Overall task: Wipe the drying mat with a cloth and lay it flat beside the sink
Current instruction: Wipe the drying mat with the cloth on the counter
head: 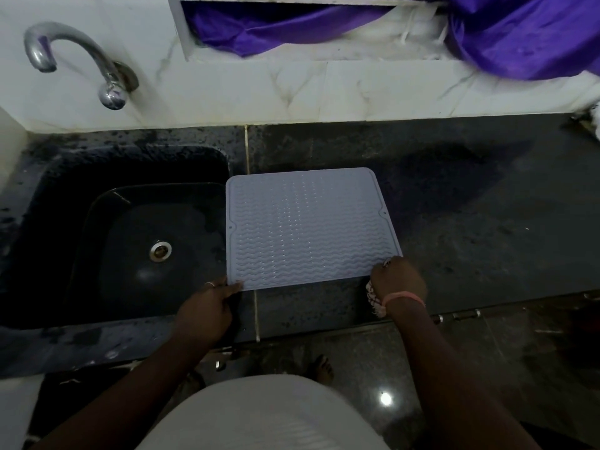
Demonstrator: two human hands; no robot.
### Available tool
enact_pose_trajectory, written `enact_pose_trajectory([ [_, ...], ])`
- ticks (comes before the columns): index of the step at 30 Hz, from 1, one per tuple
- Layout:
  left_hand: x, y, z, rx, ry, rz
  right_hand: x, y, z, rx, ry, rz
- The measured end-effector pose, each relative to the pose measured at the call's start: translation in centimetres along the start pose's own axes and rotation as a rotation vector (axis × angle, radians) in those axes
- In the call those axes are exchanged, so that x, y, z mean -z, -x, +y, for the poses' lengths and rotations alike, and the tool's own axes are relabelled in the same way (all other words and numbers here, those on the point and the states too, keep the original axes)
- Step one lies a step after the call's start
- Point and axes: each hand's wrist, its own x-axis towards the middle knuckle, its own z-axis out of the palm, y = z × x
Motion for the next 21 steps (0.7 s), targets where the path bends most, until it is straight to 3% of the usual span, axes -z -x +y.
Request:
enact_pose_trajectory([
  [8, 0.0, -0.3, -0.4, -0.020, -0.007, -0.014, -0.7, 0.9, -0.9, -0.026, 0.059, -0.060],
  [14, -0.1, -0.2, -0.8, -0.025, 0.015, -0.018, -2.9, 3.2, -2.4, 0.255, 0.114, -0.033],
  [21, 0.2, -0.2, -1.4, -0.064, 0.046, -0.004, -4.5, 7.1, -6.5, 0.251, 0.062, -0.038],
])
